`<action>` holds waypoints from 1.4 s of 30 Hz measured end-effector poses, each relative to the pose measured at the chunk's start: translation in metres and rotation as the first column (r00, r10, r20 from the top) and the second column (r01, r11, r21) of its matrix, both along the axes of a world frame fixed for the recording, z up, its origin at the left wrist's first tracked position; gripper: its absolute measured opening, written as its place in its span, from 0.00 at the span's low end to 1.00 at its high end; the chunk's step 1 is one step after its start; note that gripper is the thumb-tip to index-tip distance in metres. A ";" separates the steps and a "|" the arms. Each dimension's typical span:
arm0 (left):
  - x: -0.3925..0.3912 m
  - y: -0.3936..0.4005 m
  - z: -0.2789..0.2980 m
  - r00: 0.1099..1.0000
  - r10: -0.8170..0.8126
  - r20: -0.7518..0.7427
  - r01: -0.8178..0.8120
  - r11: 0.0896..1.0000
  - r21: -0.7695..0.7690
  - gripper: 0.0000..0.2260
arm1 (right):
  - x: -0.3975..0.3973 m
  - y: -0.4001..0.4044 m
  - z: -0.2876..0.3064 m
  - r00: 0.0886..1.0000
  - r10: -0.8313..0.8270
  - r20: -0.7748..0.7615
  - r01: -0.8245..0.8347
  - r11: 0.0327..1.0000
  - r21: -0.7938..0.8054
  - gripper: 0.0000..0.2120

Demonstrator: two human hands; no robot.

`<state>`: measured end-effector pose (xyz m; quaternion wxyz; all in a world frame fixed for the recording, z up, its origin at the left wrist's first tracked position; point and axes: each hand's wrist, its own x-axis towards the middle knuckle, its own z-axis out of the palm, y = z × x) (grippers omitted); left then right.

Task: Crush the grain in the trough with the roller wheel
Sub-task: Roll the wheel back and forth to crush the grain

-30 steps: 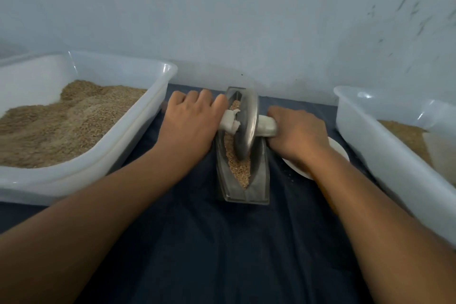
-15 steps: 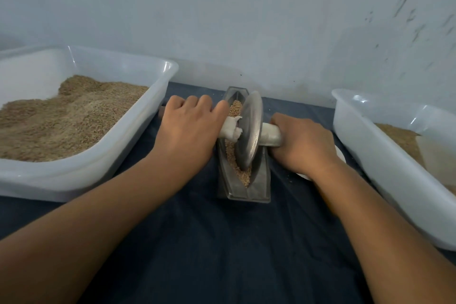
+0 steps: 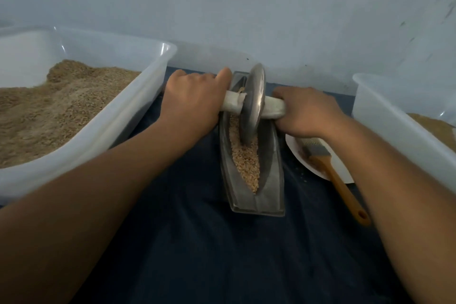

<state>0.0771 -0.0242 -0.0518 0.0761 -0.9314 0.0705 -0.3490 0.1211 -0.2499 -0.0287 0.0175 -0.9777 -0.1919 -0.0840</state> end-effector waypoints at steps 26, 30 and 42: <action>-0.020 -0.005 -0.006 0.997 -0.035 0.070 0.035 0.999 0.002 0.10 | -0.013 0.000 -0.002 0.998 -0.040 0.043 0.040 0.999 -0.015 0.06; -0.037 -0.005 -0.008 0.997 -0.024 0.074 0.023 1.000 0.010 0.11 | -0.031 -0.002 -0.004 0.997 -0.044 0.062 0.043 0.999 0.004 0.08; -0.070 -0.008 -0.004 0.999 -0.033 0.034 0.031 0.998 0.052 0.17 | -0.080 -0.011 -0.020 0.974 -0.035 0.226 0.020 0.997 0.070 0.13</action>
